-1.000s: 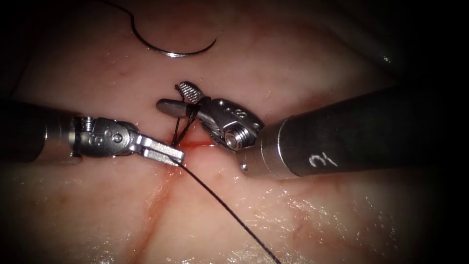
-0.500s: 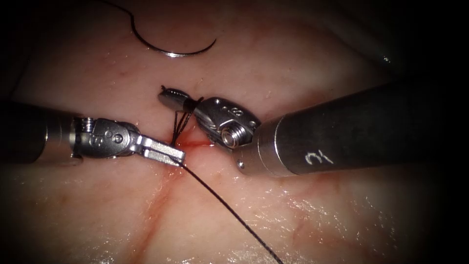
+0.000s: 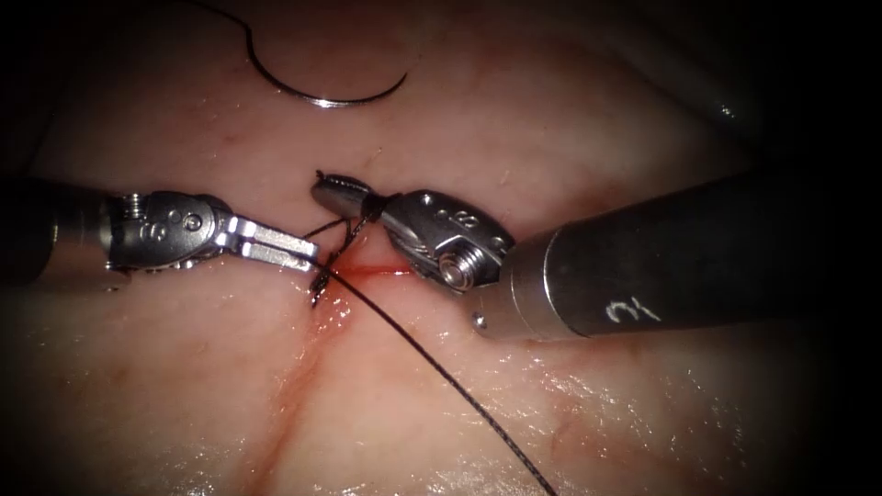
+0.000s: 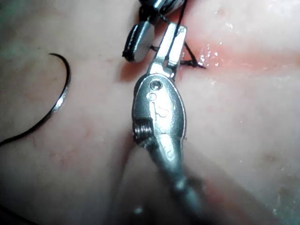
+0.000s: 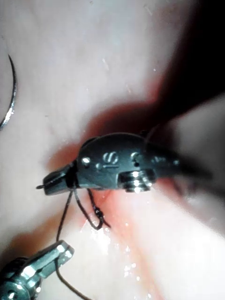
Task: Wound Closure
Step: Tension the knot by pulling down with the right tool and up with the left
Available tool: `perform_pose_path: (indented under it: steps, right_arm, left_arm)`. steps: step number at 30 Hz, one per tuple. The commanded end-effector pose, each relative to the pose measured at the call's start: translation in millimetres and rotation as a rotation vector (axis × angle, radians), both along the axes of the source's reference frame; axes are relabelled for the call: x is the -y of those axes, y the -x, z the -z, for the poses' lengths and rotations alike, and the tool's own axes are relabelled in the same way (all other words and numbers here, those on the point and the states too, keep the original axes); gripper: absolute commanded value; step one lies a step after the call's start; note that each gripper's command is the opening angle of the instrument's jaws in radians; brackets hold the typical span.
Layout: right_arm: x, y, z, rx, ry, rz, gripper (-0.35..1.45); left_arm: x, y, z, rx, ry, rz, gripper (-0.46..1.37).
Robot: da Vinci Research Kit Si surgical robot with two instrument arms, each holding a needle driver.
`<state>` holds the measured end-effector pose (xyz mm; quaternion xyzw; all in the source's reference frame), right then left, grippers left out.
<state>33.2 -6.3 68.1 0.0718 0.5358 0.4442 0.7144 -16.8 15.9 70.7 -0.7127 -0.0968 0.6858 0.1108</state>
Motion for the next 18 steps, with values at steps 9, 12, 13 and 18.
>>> perform_pose_path:
  steps: [9,12,13,18]
  right_arm:
    - [0.9,0.4,1.1,-0.012,0.101,0.045,-0.35]
    - [1.2,0.5,1.5,-0.025,0.139,0.058,-0.35]
    - [1.3,0.6,1.7,-0.029,0.151,0.065,-0.35]
    - [1.8,0.7,2.1,-0.022,0.181,0.081,-0.35]
  left_arm:
    - [-4.2,-0.5,-0.6,-0.016,-0.031,0.014,-0.35]
    - [-5.3,-0.5,-1.5,-0.023,-0.032,0.023,-0.35]
    - [-5.8,-0.6,-2.0,-0.027,-0.026,0.026,-0.35]
    - [-7.2,-1.0,-3.5,-0.044,-0.038,0.044,-0.35]
